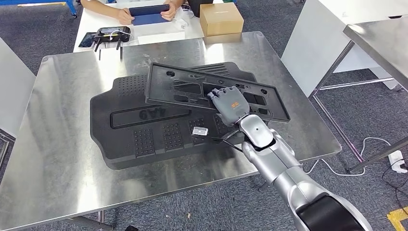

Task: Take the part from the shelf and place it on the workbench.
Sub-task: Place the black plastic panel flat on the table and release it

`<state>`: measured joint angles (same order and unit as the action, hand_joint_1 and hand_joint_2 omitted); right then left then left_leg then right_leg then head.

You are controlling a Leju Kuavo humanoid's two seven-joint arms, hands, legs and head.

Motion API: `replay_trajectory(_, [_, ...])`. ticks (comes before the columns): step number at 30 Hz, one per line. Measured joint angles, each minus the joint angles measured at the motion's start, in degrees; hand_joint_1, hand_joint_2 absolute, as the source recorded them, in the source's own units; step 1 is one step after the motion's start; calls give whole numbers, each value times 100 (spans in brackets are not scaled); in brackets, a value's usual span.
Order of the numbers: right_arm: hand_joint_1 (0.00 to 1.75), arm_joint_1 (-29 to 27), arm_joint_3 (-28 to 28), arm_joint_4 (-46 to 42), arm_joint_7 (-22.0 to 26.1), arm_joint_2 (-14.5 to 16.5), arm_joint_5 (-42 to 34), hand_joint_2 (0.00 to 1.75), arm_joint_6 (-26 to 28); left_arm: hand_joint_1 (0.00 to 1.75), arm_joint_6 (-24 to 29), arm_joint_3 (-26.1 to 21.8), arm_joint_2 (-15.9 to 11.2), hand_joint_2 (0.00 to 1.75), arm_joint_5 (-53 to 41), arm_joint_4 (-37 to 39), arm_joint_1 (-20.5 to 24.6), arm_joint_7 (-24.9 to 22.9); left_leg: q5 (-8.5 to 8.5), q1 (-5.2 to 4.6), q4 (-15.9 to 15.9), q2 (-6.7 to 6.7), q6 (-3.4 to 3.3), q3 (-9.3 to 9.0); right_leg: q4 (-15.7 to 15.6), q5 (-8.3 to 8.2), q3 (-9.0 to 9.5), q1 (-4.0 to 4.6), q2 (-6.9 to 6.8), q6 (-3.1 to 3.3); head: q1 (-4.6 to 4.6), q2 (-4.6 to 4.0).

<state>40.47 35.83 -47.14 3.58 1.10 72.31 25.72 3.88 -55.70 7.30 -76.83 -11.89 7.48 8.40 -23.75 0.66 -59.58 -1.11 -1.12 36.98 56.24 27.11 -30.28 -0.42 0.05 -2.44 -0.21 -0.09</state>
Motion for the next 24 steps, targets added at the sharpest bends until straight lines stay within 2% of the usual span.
replay_trajectory(12, [175, 134, -191, 866, 241, 44, 117, 175, 494, 0, 5, 110, 3, 175, 0, 0, 9, 50, 1, 1, 1, 3, 0, -2, 2, 0, 0, 1, 1, 1, 1, 0])
replay_trajectory(24, [175, 237, -132, 1198, 531, 324, 421, 175, 569, 0, 4, 281, 42, 175, 0, 0, 78, -6, 0, 3, 2, 5, 0, -2, 4, 0, -1, 2, 1, 1, 0, 0])
